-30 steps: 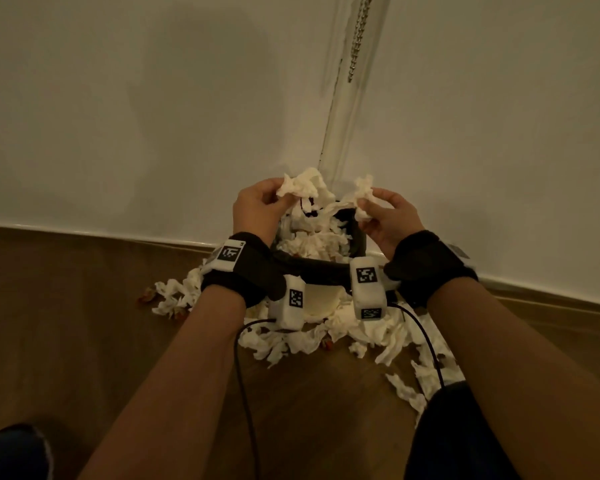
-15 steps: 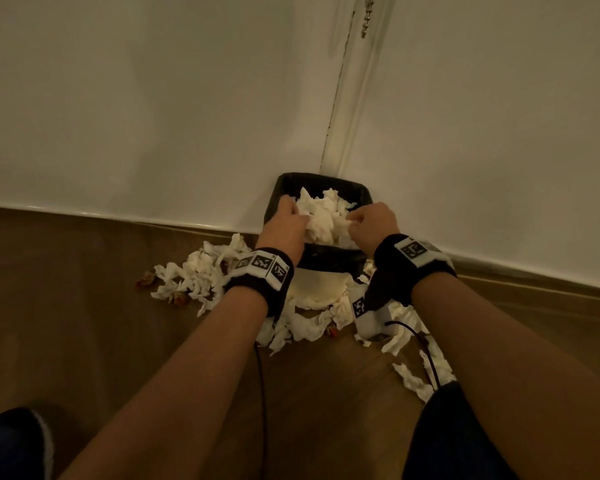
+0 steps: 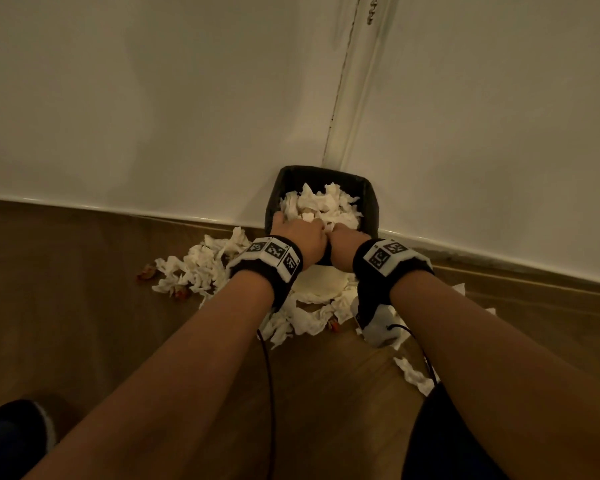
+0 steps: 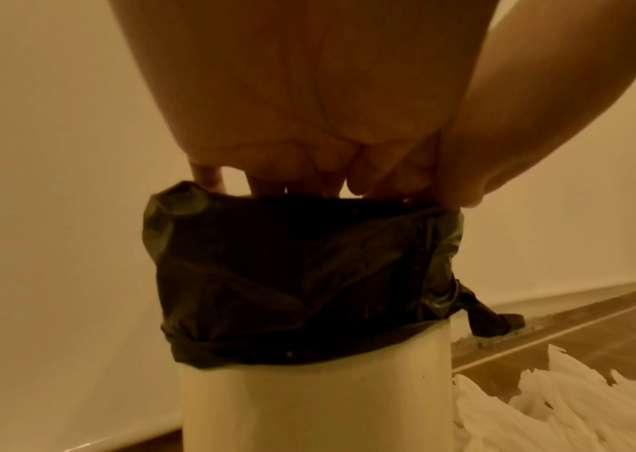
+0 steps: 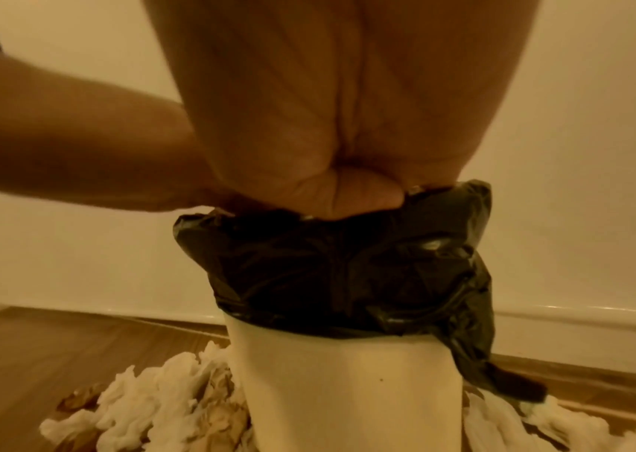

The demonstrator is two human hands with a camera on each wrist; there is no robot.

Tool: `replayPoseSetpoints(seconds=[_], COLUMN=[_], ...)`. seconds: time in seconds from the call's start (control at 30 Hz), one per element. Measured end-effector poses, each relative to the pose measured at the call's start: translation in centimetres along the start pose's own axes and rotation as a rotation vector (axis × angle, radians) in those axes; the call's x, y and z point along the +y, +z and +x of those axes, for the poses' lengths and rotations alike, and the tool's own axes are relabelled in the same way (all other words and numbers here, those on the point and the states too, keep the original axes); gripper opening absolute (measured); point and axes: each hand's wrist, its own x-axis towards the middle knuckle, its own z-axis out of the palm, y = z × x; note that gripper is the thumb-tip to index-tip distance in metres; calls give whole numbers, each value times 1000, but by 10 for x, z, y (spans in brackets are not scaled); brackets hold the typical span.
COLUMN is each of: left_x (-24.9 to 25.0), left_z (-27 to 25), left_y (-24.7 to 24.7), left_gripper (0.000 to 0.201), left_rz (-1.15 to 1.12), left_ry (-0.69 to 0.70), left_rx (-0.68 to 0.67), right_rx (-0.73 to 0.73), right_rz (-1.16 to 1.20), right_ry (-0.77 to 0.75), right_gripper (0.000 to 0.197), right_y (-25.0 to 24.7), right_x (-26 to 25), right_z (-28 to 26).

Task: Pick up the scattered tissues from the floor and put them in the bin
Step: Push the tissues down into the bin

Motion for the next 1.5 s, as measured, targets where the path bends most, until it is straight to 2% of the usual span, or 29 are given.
replayPoseSetpoints(seconds=[0.1,0.2,0.3,0.37,0.43,0.5,0.57,0.6,0.67,0.73,0.8,0.87,1.0,1.1,1.23,1.4,1.5], left_x=[-3,-7,-15,-24,-37,-54,-72,-81,-98,-113,-122,-125,-127,-128,-126,-122,-121], left_z=[-3,-11,-19,-25,-32,-45,-61,-69,-81,-92,-103,-112,-129,-143,-151,-146,-142], left_y=[1,6,13,17,21,30,44,52,71,91,112,131,168,190,212,218,216], left_gripper=[32,31,35,34,34,38,38,37,31,25,19,13,16,19,26,30,23], left_rz=[2,27,-6,-104,-236,-362,-422,-434,-456,-490,-553,-630,-669,-666,-624,-568,-550], left_ry=[-9,72,139,145,119,53,-38,-89,-175,-214,-244,-278,-289,-312,-348,-359,-400], left_rx=[-14,-5,103,235,407,571,658,658,581,447,297,143,-116,-234,-317,-317,-325], right_rx=[-16,-63,-45,108,341,541,671,717,759,731,645,495,199,90,14,29,55], right_rz=[-29,-62,-65,-62,-38,-11,22,32,60,82,86,93,250,415,514,573,669], right_ry=[28,71,75,87,80,11,-92,-144,-243,-323,-381,-413,-386,-271,-125,-9,58], right_gripper=[45,53,58,51,41,36,34,32,28,26,25,26,27,24,23,23,20], right_y=[-2,-5,-12,-21,-26,-27,-24,-20,-11,3,19,35,76,113,152,173,182], right_x=[-4,-7,-4,-10,-21,-32,-41,-47,-60,-74,-85,-94,-101,-98,-90,-78,-75], right_z=[2,3,-2,-8,-10,-11,-13,-14,-15,-15,-14,-11,-4,5,19,28,29])
